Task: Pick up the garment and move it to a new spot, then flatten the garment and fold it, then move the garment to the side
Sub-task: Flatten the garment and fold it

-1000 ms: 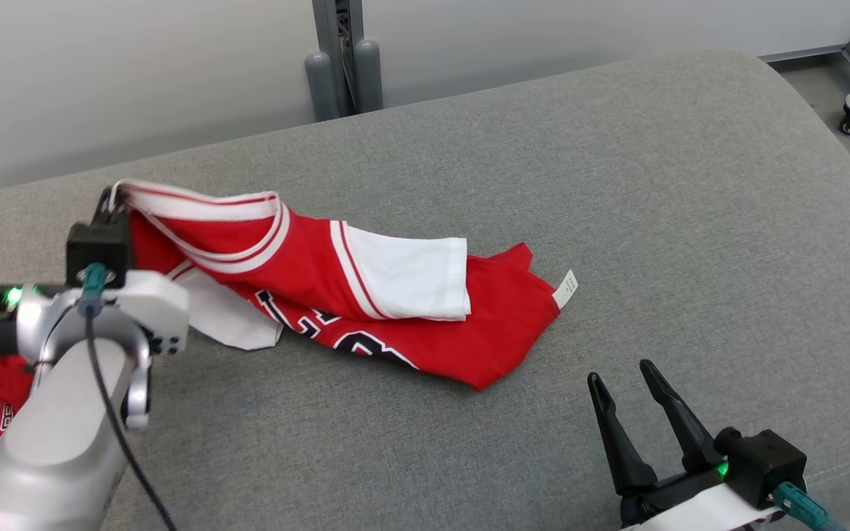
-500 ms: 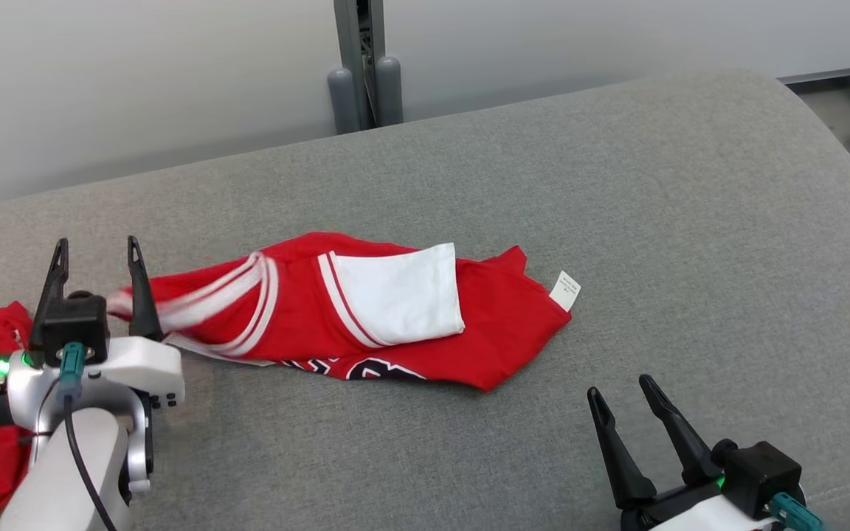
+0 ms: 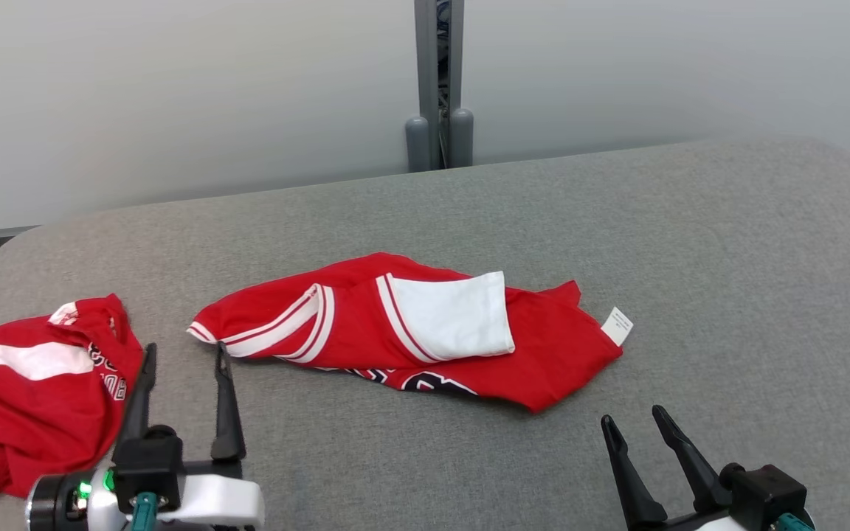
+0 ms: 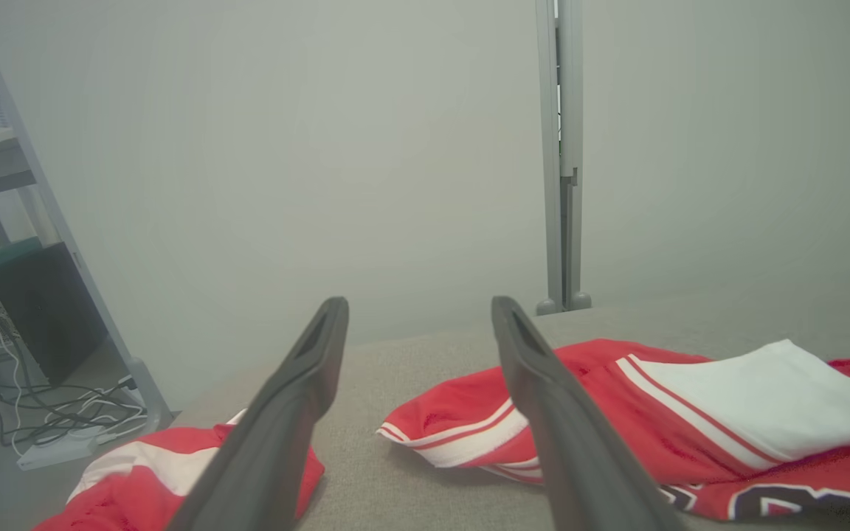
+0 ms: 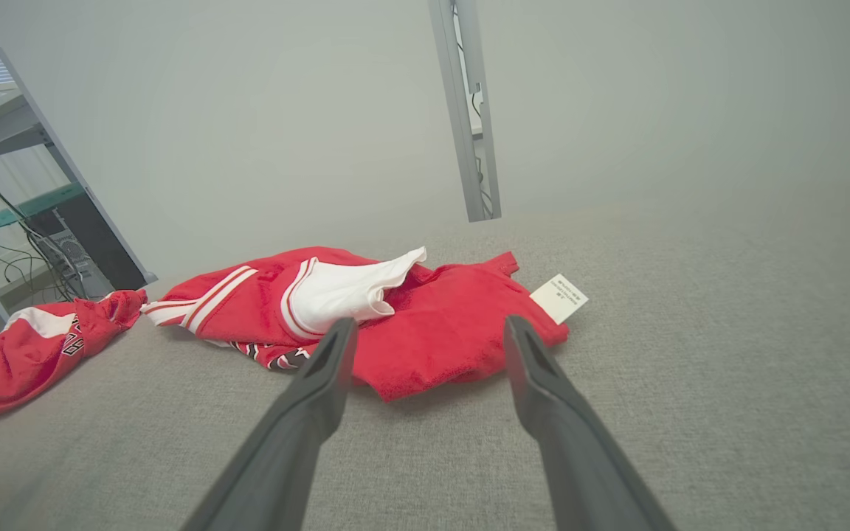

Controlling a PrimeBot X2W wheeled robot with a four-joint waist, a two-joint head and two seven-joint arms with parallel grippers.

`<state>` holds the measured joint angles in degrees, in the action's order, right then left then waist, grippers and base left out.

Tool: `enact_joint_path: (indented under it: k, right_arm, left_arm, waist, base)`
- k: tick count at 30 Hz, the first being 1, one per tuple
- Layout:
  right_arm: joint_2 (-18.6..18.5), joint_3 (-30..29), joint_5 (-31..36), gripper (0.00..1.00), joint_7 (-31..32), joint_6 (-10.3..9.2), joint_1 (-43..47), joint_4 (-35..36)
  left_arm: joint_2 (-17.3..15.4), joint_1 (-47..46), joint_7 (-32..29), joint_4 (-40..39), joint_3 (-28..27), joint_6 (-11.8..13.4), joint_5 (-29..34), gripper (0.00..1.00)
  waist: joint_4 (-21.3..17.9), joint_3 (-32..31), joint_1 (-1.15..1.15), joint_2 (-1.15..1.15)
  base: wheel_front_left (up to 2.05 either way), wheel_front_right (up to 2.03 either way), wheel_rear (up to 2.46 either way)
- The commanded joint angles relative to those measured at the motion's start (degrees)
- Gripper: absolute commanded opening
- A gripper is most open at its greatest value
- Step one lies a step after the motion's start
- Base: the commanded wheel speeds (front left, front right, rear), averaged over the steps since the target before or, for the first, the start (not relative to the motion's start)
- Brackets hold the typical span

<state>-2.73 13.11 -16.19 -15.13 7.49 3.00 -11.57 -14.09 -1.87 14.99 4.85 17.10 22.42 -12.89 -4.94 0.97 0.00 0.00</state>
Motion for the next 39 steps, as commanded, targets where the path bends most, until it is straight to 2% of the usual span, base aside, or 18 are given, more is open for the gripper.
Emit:
enact_joint_path:
  k: [1,9,14,29,32,36,39]
  right_arm:
    - [-0.33,-0.64,-0.66,1.0,-0.05,0.01,0.67,-0.32]
    - [-0.31,-1.73,-2.26,1.0,-0.06,0.01,0.84,-2.21]
    - [-0.32,-2.18,-2.52,1.0,-0.06,0.01,0.95,-3.41]
    - [-0.33,-2.47,-1.36,1.0,-0.05,0.01,1.53,-4.96]
    - [-0.34,-2.85,-0.58,1.0,-0.05,0.01,1.13,-7.34]
    - [-0.36,-3.54,1.68,1.0,-0.05,0.01,-1.74,-15.39]
    - [-0.3,-3.55,0.88,1.0,-0.05,0.01,-4.76,-21.63]
  left_arm:
    - [0.54,1.79,0.25,-1.51,0.5,0.08,1.12,1.0]
    - [3.06,5.97,0.25,-3.79,1.8,-1.05,2.2,1.0]
    - [4.81,7.49,0.25,-3.01,0.63,-2.16,2.14,1.0]
    - [8.6,11.09,0.25,0.39,-2.96,-6.26,4.02,1.0]
    - [9.15,10.66,0.25,0.88,-3.13,-7.18,4.52,1.0]
    - [9.75,10.03,0.25,1.34,-3.08,-8.29,5.14,1.0]
    - [10.04,9.37,0.25,1.69,-2.85,-9.28,5.6,1.0]
  waist:
    - [1.92,-1.12,0.0,0.0]
    - [4.94,-2.08,0.0,0.0]
    - [6.34,-2.54,0.0,0.0]
    - [7.06,-2.86,0.0,0.0]
    - [7.35,-2.83,0.0,0.0]
    - [8.15,-2.54,0.0,0.0]
    - [9.2,-1.97,0.0,0.0]
  base:
    - [0.0,0.0,0.0]
    - [0.0,0.0,0.0]
    - [0.0,0.0,0.0]
    - [0.0,0.0,0.0]
    - [0.0,0.0,0.0]
    - [0.0,0.0,0.0]
    - [0.0,0.0,0.0]
